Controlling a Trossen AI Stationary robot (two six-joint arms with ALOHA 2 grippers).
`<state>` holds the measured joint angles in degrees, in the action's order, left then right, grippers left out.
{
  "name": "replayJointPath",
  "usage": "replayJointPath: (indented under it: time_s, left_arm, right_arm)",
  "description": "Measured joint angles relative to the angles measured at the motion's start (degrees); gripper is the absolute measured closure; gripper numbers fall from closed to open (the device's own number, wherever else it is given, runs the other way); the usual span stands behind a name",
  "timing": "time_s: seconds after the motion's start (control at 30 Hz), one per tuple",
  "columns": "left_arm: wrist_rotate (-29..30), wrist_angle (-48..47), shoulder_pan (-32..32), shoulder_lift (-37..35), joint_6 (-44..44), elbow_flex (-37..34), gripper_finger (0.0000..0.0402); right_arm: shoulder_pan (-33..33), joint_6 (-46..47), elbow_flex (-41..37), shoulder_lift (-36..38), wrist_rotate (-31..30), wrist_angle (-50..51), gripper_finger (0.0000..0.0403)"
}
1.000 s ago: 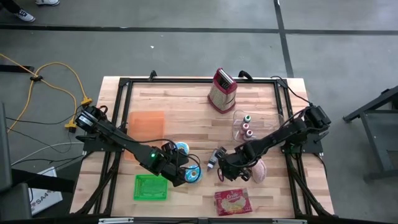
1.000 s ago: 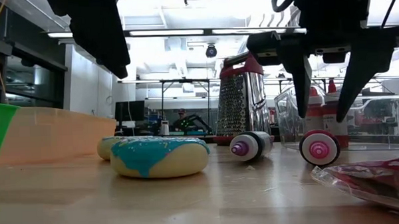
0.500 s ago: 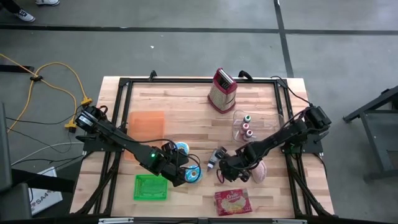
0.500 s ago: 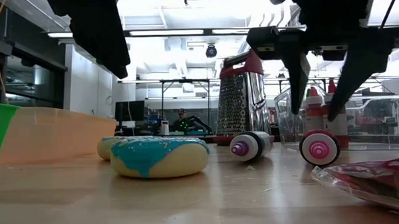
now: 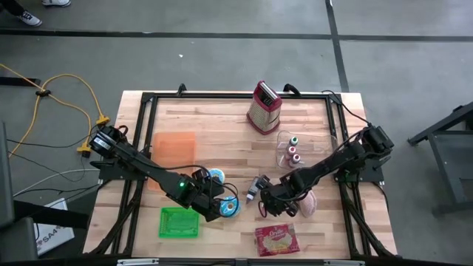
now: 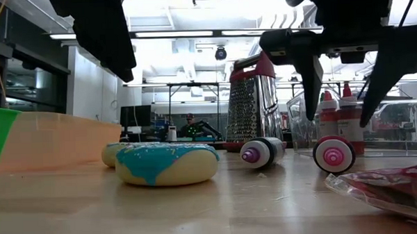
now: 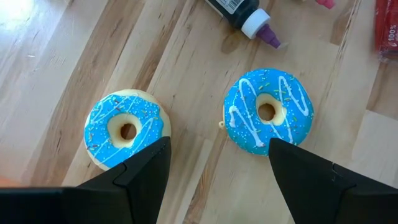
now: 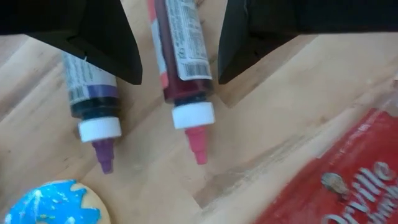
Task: Pick & Place Food Item
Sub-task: Put the pink food coloring into the transparent bin
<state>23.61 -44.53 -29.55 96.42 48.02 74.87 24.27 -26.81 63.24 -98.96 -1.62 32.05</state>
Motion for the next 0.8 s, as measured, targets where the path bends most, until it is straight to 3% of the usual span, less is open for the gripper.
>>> replayJointPath:
  time_s: [0.8]
  left_arm:
    - [0.0, 0.0, 0.0, 0.0, -0.1, 0.0, 0.014]
  right_arm:
    - [-4.0, 0.2, -3.5, 0.1, 6.1, -6.2, 0.0212]
